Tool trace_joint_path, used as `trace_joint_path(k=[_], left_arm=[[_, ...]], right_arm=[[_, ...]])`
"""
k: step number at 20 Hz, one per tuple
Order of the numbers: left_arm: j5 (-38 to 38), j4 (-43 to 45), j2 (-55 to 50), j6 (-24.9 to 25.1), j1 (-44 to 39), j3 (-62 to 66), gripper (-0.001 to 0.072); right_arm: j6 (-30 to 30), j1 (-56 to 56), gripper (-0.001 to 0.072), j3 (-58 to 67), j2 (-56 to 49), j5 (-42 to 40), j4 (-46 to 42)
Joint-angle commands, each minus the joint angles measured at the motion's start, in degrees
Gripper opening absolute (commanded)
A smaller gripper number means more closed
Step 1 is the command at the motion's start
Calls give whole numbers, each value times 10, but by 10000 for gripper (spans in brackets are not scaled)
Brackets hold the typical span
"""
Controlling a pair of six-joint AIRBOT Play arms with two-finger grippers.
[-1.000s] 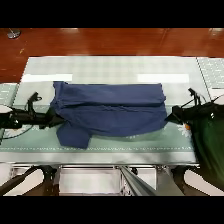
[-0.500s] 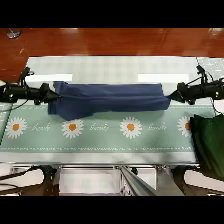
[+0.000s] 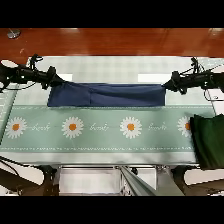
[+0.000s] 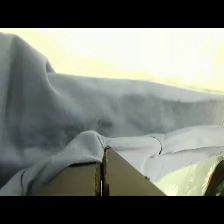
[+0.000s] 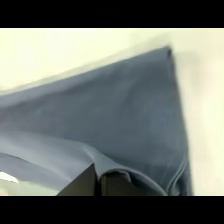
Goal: Fold the shirts.
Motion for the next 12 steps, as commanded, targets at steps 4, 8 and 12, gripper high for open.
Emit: trace_joint_path(k=[4, 8, 12], left_arm=[[-83, 34, -28, -8, 24, 43, 703], [-189, 213, -7, -78, 108, 67, 701], [-80, 176, 99, 24, 153, -45, 701]], right_arm=[[-25, -15, 623, 22, -40, 27, 19], [-15, -79, 623, 33, -35, 118, -27], [44, -72, 623, 29, -39, 119, -145]])
